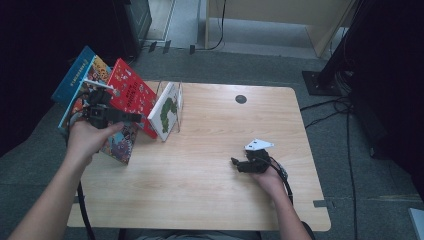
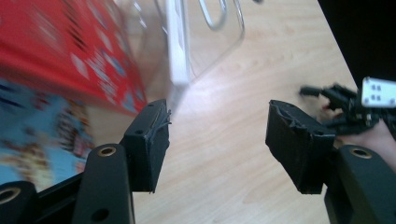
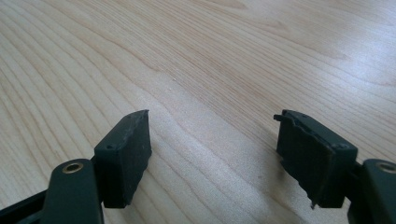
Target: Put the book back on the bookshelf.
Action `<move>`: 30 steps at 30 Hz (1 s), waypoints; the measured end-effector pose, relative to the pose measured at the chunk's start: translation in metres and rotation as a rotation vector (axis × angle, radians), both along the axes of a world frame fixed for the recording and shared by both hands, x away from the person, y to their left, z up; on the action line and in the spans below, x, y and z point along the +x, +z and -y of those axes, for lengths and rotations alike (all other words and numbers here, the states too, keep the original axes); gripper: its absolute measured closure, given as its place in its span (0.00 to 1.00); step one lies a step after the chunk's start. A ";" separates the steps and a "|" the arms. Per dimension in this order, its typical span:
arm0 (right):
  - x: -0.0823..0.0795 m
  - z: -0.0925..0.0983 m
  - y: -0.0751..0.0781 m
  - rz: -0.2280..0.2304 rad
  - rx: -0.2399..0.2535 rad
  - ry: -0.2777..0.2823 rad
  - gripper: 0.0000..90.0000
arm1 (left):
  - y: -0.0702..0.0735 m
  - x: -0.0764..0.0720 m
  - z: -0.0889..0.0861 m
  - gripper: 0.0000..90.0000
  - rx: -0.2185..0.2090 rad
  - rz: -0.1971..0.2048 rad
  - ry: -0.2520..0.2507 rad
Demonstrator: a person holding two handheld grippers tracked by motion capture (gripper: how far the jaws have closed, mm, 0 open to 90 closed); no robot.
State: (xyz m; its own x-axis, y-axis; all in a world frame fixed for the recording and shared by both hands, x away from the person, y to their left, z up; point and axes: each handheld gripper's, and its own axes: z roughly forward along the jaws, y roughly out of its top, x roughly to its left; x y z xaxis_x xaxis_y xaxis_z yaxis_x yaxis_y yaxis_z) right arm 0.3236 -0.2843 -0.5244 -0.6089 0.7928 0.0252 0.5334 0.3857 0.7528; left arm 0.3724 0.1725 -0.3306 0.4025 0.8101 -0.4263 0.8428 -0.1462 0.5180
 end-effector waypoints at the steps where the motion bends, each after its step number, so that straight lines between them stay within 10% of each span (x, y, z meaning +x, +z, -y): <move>1: 0.000 0.000 0.000 0.000 0.000 0.000 0.29 | -0.004 -0.002 0.002 0.44 0.000 0.001 -0.003; 19: 0.001 0.000 0.000 -0.003 -0.003 0.007 0.28 | -0.126 -0.038 0.045 0.41 0.031 -0.028 -0.109; 30: 0.001 0.000 0.000 -0.005 -0.006 -0.008 0.25 | -0.161 -0.053 0.042 0.40 0.043 0.005 -0.123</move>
